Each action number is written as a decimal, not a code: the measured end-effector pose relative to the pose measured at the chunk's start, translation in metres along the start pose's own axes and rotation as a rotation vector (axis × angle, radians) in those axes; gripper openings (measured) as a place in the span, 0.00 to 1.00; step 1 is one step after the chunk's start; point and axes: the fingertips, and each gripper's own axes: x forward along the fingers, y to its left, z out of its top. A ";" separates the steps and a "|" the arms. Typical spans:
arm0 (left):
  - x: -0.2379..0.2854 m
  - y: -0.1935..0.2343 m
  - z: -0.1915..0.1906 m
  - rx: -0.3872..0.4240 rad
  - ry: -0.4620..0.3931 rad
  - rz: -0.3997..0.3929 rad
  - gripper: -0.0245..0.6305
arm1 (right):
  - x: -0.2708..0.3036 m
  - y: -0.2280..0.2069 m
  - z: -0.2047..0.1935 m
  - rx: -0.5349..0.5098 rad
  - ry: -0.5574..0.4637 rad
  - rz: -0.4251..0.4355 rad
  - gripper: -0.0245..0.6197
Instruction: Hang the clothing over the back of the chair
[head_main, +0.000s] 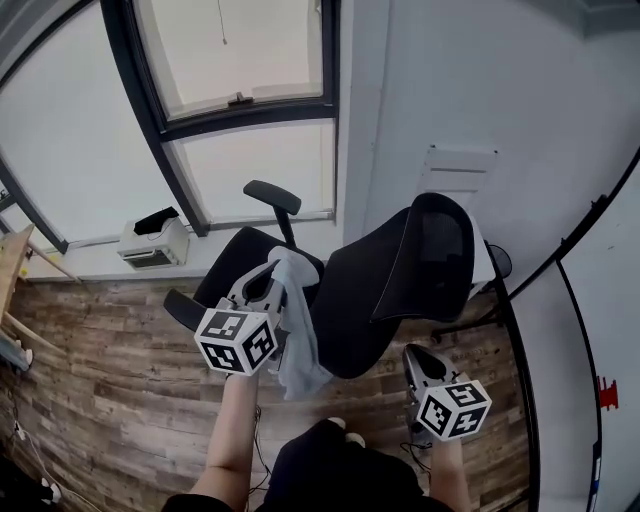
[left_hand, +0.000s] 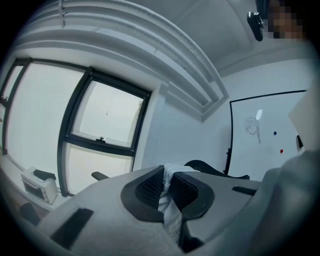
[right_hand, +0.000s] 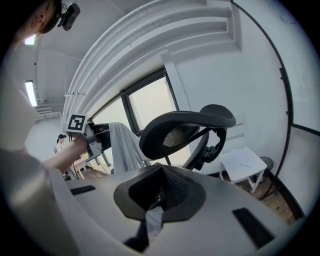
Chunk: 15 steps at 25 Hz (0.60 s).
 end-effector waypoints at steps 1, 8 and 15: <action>0.007 0.000 0.002 -0.005 0.000 -0.012 0.05 | 0.000 0.000 0.000 0.002 -0.001 -0.008 0.04; 0.053 0.000 0.017 0.017 0.012 -0.070 0.05 | -0.002 -0.003 -0.004 0.016 0.000 -0.057 0.04; 0.084 -0.010 0.021 0.027 0.018 -0.119 0.05 | -0.005 -0.014 -0.001 0.029 -0.009 -0.105 0.04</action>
